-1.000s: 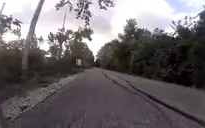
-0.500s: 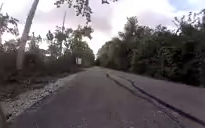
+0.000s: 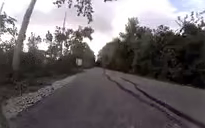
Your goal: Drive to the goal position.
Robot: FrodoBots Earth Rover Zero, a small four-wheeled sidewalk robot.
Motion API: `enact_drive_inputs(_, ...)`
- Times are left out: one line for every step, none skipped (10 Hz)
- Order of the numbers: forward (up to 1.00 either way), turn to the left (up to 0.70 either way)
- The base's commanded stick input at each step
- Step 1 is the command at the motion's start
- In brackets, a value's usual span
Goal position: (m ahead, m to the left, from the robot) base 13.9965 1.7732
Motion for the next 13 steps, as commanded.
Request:
enact_drive_inputs(0.70, 0.00)
enact_drive_inputs(0.70, 0.00)
enact_drive_inputs(0.70, 0.00)
enact_drive_inputs(0.70, 0.00)
enact_drive_inputs(0.70, 0.00)
enact_drive_inputs(0.70, 0.00)
enact_drive_inputs(0.70, 0.00)
enact_drive_inputs(0.70, 0.00)
enact_drive_inputs(0.70, 0.00)
enact_drive_inputs(0.70, 0.00)
enact_drive_inputs(0.70, 0.00)
enact_drive_inputs(0.70, 0.00)
enact_drive_inputs(0.70, 0.00)
